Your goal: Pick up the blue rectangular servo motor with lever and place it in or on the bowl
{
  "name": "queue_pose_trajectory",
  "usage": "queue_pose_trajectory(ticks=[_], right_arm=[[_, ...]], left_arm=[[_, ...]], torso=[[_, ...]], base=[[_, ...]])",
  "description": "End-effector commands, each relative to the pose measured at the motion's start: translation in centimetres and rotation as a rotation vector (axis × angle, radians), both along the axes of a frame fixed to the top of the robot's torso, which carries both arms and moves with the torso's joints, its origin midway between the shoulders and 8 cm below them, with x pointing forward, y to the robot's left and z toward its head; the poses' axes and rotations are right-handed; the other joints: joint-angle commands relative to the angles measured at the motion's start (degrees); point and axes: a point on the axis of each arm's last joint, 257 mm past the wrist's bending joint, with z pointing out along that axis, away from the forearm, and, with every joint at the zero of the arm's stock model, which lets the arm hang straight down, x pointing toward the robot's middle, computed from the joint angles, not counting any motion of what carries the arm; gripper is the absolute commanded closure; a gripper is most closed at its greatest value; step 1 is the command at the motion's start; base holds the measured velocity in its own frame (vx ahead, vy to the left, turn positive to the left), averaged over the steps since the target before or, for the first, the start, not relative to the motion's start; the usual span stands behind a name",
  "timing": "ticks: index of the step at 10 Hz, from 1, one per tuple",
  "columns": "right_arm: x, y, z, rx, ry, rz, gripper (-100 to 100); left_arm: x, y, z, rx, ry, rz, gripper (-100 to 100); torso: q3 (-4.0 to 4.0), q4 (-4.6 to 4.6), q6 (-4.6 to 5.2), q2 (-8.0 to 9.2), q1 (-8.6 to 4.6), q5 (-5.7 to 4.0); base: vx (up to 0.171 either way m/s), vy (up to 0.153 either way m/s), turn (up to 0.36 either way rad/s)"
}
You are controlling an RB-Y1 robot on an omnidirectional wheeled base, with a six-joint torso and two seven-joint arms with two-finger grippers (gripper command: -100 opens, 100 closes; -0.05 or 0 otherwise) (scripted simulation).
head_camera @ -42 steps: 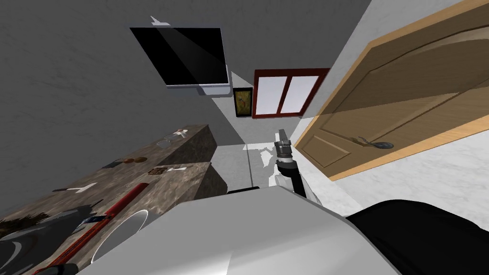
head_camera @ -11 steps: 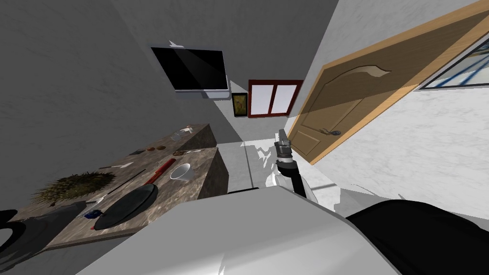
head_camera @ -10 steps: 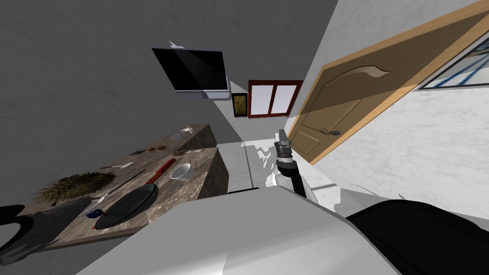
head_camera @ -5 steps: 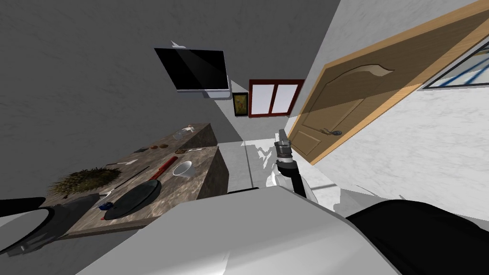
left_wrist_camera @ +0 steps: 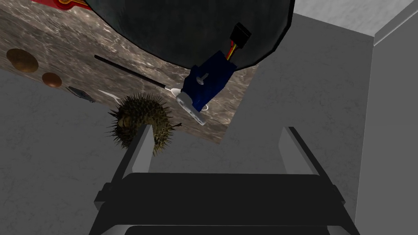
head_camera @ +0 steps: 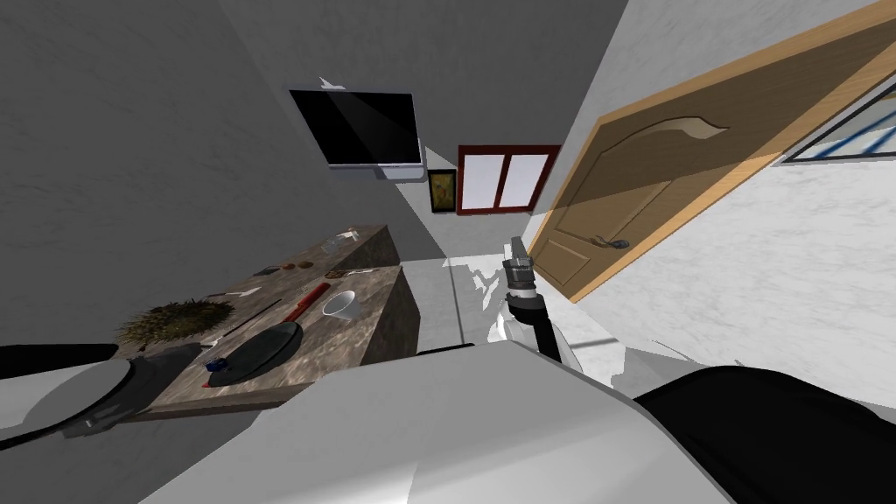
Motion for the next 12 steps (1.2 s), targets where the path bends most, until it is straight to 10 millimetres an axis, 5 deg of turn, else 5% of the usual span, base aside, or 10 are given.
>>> queue_pose_trajectory(ticks=[1, 4, 6, 10, 11, 12], right_arm=[[0.0, 0.0, 0.0, 0.0, 0.0, 0.0, 0], [0.0, 0.0, 0.0, 0.0, 0.0, 0.0, 0], [0.0, 0.0, 0.0, 0.0, 0.0, 0.0, 0], [0.0, 0.0, 0.0, 0.0, 0.0, 0.0, 0], [0.0, 0.0, 0.0, 0.0, 0.0, 0.0, 0], [0.0, 0.0, 0.0, 0.0, 0.0, 0.0, 0]], left_arm=[[0.8, 0.3, 0.1, -0.008, -0.004, 0.006, -100], [4.5, -0.4, 2.0, -0.008, -0.088, -0.025, -100], [2.7, 0.4, -0.6, -0.017, 0.034, 0.0, -100], [7.9, -0.6, 2.3, -0.018, -0.083, -0.041, -100], [6.6, -0.1, 0.1, -0.013, 0.029, -0.037, -100], [6.8, -0.2, 0.0, -0.026, 0.034, -0.031, -100]], torso=[[0.0, 0.0, 0.0, 0.0, 0.0, 0.0], [-0.17, -0.07, 0.02, -0.3, 0.07, 0.0], [-0.08, -0.04, -0.03, -0.11, 0.08, 0.03], [-0.17, -0.07, 0.01, -0.31, 0.04, -0.01], [-0.2, -0.08, 0.02, -0.34, 0.06, 0.0], [-0.08, -0.04, -0.03, -0.12, 0.04, 0.02]], base=[[-0.05, -0.013, -0.005], [0.001, 0.002, -0.004], [-0.083, -0.013, 0.074], [-0.011, -0.006, -0.002], [-0.07, -0.008, 0.097], [-0.095, -0.024, 0.056]])
